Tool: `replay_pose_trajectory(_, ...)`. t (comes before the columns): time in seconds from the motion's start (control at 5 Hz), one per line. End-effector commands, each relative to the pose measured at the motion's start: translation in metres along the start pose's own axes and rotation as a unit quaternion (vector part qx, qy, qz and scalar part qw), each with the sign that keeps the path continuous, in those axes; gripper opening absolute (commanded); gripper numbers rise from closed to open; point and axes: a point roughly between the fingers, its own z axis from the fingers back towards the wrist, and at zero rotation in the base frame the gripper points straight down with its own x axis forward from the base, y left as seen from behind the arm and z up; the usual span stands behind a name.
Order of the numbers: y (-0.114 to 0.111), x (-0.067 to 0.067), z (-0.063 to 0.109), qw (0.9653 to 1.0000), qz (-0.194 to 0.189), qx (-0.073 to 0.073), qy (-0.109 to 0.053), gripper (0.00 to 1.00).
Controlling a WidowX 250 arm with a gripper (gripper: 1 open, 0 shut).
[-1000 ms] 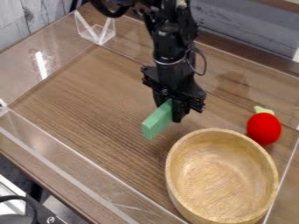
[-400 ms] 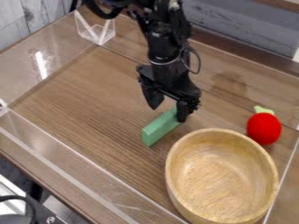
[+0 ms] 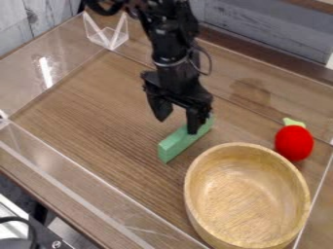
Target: Remove the green block from inside the wooden bowl and put it on the table
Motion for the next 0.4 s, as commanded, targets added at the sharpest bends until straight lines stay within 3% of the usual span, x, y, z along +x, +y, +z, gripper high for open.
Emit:
replay_pose_trajectory(0.0,0.0088,0.0059,0.0213,0.9996,0.004,-0.003,-0.027,1.0)
replay_pose_trajectory(0.2,0.017,0.0067,0.0251,0.9994,0.013,-0.005,-0.031,1.0)
